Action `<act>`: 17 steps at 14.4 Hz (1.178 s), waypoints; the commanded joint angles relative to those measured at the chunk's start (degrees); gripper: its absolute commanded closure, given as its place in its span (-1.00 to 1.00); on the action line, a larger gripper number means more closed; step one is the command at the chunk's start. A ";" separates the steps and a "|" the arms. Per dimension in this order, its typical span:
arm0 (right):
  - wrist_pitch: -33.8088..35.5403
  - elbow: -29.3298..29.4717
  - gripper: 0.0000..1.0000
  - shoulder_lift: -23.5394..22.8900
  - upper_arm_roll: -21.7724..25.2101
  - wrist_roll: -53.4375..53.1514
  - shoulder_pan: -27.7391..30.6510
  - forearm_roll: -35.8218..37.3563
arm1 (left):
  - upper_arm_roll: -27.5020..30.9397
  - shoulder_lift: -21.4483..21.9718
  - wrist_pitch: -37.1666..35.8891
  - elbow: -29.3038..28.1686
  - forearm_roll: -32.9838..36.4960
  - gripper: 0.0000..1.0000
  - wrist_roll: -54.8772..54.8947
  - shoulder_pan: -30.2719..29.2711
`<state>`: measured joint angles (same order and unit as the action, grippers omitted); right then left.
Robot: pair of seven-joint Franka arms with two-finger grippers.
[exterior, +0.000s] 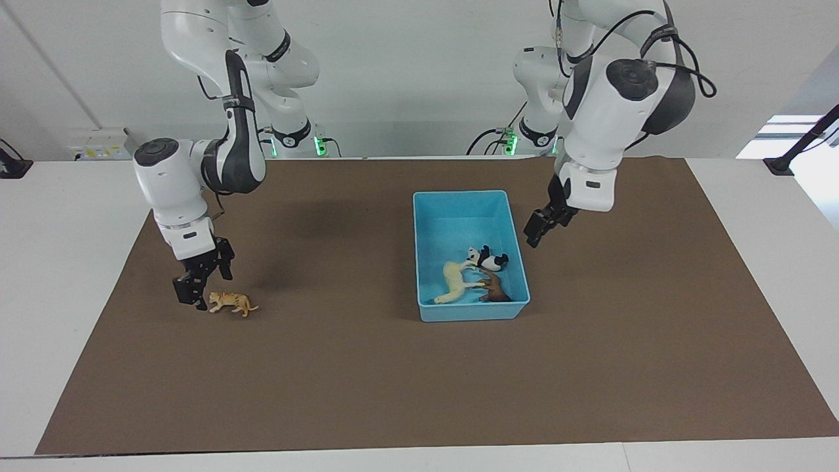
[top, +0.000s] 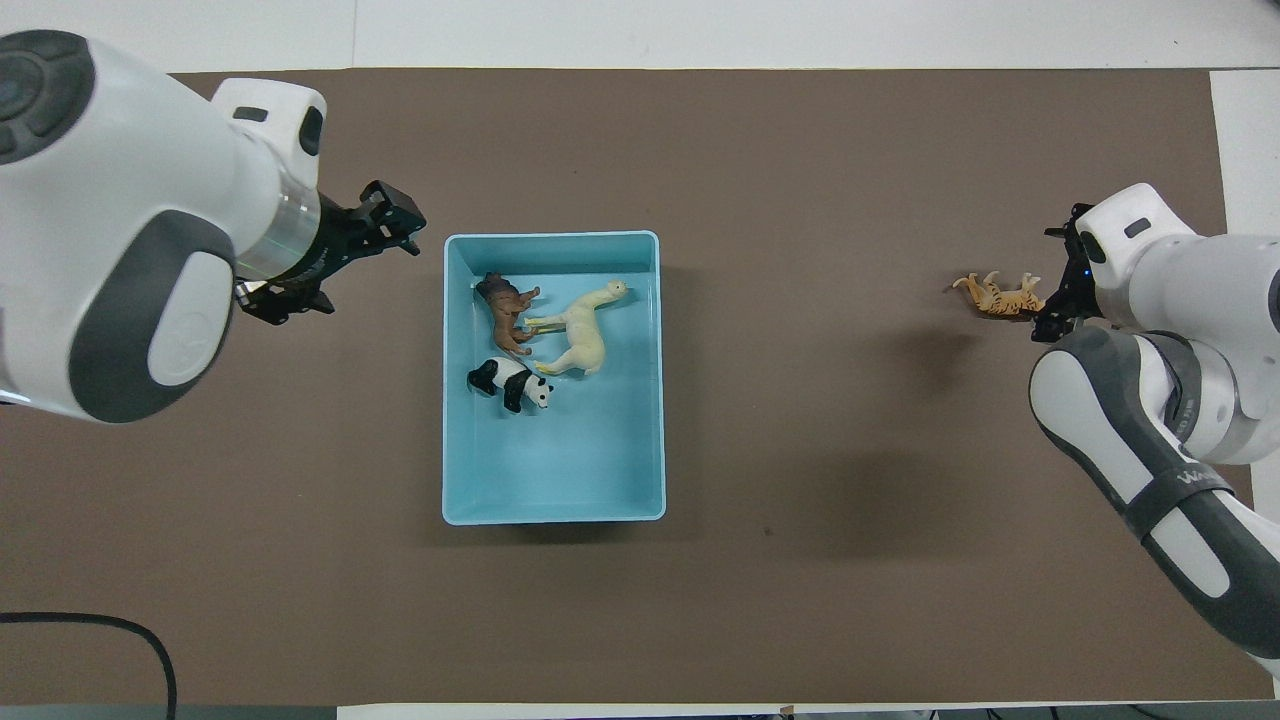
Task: Put all toys into storage box
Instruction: 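Withdraw the left gripper while the right gripper grasps the tan lion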
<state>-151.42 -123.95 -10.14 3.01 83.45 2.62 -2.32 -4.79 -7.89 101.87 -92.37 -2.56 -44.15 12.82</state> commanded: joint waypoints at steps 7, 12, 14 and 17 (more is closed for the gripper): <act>-10.73 -8.86 -1.00 0.40 -0.55 6.80 0.89 -0.76 | -0.13 3.76 -15.55 2.54 4.14 -1.00 27.70 -7.19; -13.81 -8.68 -1.00 -0.66 -0.55 7.34 0.37 -0.76 | -0.13 6.22 -14.68 -2.12 4.41 -1.00 29.74 -7.12; -16.44 -8.42 -1.00 -3.55 -0.55 7.69 1.07 -0.67 | -0.04 8.49 -14.77 -5.25 4.32 -1.00 30.43 -7.38; -18.21 -7.80 -1.00 -4.88 -0.55 8.92 0.99 -0.67 | -0.39 11.41 -14.42 -8.18 4.23 -1.00 32.62 -8.77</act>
<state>-168.35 -132.25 -13.99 3.02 90.03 2.73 -2.32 -4.78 -0.17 87.19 -96.91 0.85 -14.07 5.45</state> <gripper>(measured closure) 0.000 0.000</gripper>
